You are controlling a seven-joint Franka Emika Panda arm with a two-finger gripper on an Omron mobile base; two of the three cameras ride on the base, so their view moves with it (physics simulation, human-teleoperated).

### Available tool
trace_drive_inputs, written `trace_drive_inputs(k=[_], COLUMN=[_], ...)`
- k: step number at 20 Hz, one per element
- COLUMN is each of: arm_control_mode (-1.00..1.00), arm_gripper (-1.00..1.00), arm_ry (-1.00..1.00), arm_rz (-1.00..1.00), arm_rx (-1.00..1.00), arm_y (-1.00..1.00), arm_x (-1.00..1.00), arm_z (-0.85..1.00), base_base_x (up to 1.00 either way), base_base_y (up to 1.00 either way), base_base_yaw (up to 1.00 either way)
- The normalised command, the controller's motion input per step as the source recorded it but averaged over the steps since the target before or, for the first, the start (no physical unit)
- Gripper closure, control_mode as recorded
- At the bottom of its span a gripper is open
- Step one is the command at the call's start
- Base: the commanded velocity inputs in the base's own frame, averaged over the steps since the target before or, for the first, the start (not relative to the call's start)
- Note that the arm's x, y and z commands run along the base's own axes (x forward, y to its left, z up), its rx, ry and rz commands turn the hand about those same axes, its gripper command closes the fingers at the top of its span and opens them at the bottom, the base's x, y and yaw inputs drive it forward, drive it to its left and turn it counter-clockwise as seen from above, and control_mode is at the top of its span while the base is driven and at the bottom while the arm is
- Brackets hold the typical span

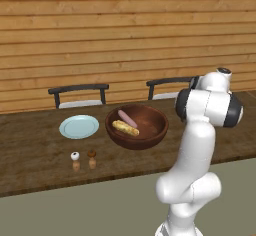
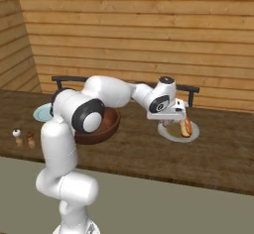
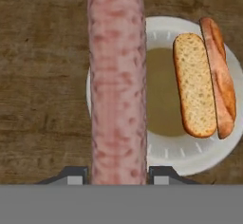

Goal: Place one bun and one sausage from the bowl on each plate.

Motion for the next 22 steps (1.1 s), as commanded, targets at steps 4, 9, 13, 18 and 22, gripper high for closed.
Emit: trace_drive_inputs(k=[4,9,13,18,22], arm_control_mode=[-1.0,-1.0,-1.0,-1.0,-1.0], arm_gripper=[1.0,1.0,1.0,1.0,1.0], arm_ry=[0.0,0.0,0.0,0.0,0.0], arm_rz=[0.07,0.02,0.0,0.0,0.0], arm_rx=[0.0,0.0,0.0,0.0,0.0], arm_y=[0.0,0.0,0.0,-0.05,-0.21], arm_x=[0.0,0.0,0.21,0.28,0.22], arm_z=[-0.47,-0.17,0.0,-0.09,-0.17], base_base_x=[0.0,0.0,0.0,0.0,0.0], base_base_y=[0.0,0.0,0.0,0.0,0.0], base_base_yaw=[0.0,0.0,0.0,0.0,0.0])
